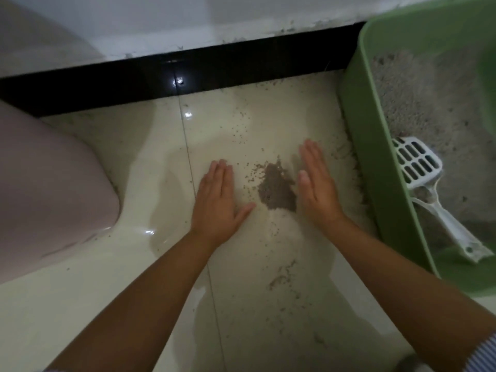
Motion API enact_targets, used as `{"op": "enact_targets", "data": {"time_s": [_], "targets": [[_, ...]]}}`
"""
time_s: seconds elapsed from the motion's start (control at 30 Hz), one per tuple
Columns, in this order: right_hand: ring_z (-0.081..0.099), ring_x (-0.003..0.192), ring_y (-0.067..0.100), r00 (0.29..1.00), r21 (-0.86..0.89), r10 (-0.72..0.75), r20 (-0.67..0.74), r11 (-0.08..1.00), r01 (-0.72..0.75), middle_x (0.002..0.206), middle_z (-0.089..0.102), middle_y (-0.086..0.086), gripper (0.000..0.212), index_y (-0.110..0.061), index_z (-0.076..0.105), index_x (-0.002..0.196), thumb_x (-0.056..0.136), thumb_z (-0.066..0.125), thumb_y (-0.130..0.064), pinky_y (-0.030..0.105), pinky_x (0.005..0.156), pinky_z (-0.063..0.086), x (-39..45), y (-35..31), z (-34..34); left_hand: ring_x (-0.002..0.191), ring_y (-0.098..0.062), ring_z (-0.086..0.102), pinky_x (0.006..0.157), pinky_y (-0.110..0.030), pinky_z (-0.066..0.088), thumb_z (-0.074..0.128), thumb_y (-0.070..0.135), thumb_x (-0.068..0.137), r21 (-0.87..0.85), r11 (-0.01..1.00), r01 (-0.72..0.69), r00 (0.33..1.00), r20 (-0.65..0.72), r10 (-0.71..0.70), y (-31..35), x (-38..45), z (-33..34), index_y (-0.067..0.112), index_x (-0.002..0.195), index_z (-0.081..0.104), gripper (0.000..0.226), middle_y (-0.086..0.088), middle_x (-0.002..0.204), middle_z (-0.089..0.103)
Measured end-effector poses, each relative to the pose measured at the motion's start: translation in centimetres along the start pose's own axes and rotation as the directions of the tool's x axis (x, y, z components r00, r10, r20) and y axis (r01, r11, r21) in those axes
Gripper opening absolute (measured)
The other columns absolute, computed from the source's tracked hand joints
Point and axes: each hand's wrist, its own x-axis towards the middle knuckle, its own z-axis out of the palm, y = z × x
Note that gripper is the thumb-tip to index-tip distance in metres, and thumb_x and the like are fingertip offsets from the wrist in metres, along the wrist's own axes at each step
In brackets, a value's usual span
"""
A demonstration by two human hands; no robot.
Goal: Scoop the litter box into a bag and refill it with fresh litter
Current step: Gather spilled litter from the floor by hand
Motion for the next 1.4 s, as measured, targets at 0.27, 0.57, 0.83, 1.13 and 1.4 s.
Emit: {"op": "enact_targets", "data": {"time_s": [0.27, 0.57, 0.83, 1.13, 1.4], "targets": [[0.024, 0.135, 0.034, 0.989, -0.219, 0.100, -0.112, 0.968, -0.123, 0.143, 0.020, 0.006, 0.058, -0.002, 0.030, 0.137, 0.088, 0.025, -0.033, 0.018, 0.113, 0.003, -6.7, 5.8, -1.7, 0.145, -0.020, -0.015, 0.115, -0.030, -0.013, 0.034, 0.068, 0.085, 0.076, 0.982, -0.171, 0.967, 0.206, 0.152, 6.6, 4.0, 2.0, 0.005, 0.148, -0.012, 0.100, -0.009, 0.157, -0.017], [0.029, 0.125, 0.032, 0.989, -0.374, 0.011, -0.149, 0.925, -0.066, 0.130, 0.049, 0.033, 0.053, 0.010, 0.052, 0.122, 0.086, 0.034, -0.025, 0.037, 0.108, 0.021, -6.5, 7.1, -1.2, 0.084, -0.027, 0.047, 0.081, -0.035, 0.042, 0.043, 0.023, 0.084, 0.147, 0.931, -0.333, 0.830, -0.423, 0.364, 6.4, 4.4, 5.8, 0.010, 0.087, 0.044, 0.014, -0.017, 0.082, 0.064], [0.023, 0.124, 0.028, 0.987, -0.267, 0.063, -0.145, 0.958, -0.101, 0.131, 0.046, 0.034, 0.053, 0.012, 0.053, 0.120, 0.086, 0.033, -0.024, 0.036, 0.109, 0.022, -9.0, 7.1, -1.8, 0.050, -0.022, 0.056, 0.052, -0.020, 0.046, 0.041, 0.014, 0.072, 0.223, 0.879, -0.423, 0.784, -0.397, 0.478, 6.4, 4.3, 5.7, 0.012, 0.079, 0.041, 0.008, -0.007, 0.056, 0.057], [0.040, 0.127, 0.031, 0.971, -0.151, 0.145, -0.189, 0.973, -0.174, 0.129, 0.048, 0.033, 0.053, 0.012, 0.057, 0.115, 0.086, 0.033, -0.025, 0.028, 0.107, 0.023, -11.8, 5.6, -3.2, 0.029, -0.014, 0.044, 0.031, -0.012, 0.027, 0.048, 0.019, 0.074, 0.322, 0.790, -0.522, 0.740, -0.290, 0.607, 6.5, 5.1, 3.9, 0.015, 0.075, 0.035, 0.013, 0.000, 0.043, 0.052], [0.050, 0.111, 0.031, 0.998, -0.306, -0.025, -0.064, 0.952, 0.004, 0.104, 0.066, 0.027, 0.055, 0.011, 0.064, 0.102, 0.097, 0.029, -0.030, 0.033, 0.099, 0.040, -12.1, 4.4, -2.2, 0.029, -0.022, 0.051, 0.026, -0.018, 0.034, 0.081, 0.011, 0.061, 0.211, 0.886, -0.413, 0.854, -0.250, 0.457, 6.4, 5.0, 2.2, 0.000, 0.057, 0.064, 0.021, -0.012, 0.043, 0.056]]}}
